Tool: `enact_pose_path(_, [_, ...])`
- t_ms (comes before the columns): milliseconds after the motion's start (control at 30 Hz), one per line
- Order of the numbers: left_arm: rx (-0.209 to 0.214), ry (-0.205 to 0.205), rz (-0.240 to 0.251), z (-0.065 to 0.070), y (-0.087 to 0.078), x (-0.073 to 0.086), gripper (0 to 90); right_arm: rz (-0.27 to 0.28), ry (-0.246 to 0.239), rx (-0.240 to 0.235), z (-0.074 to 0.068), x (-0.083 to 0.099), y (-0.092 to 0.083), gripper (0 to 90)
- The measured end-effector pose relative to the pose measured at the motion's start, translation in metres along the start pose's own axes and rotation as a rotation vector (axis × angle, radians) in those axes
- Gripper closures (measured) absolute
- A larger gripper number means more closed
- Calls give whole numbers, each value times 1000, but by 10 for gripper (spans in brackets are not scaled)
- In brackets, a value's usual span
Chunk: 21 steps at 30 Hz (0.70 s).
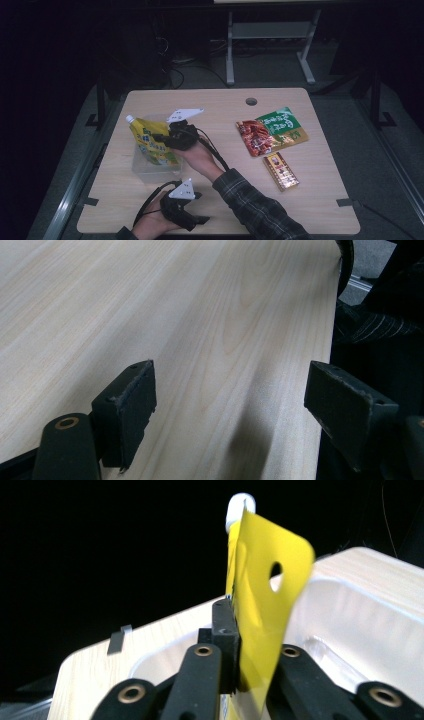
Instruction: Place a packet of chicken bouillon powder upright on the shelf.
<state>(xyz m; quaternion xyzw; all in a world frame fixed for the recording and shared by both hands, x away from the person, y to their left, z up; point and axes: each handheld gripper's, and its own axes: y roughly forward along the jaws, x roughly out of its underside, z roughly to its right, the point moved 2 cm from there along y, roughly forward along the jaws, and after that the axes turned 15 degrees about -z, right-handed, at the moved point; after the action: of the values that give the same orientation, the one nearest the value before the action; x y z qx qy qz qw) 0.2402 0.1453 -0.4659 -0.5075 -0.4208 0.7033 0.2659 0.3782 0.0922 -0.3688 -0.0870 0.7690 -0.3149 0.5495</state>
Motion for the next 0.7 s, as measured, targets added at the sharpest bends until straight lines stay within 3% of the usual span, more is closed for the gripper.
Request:
enact_pose_path(167, [1, -6, 2, -1, 1, 0, 202, -56, -20, 6, 0, 12, -6, 808])
enact_pose_path(267, [2, -11, 4, -1, 1, 0, 202, -62, -30, 2, 0, 14, -8, 766])
enact_pose_path(300, [0, -6, 1, -1, 1, 1, 202, -76, -33, -7, 0, 15, -10, 711])
enact_pose_path(400, [1, -12, 2, -1, 1, 1, 202, -89, -43, -22, 1, 18, -12, 673])
enact_pose_path(700, [-7, -27, 9, -3, -2, 1, 196, -144, -49, -38, 6, 32, -29, 451])
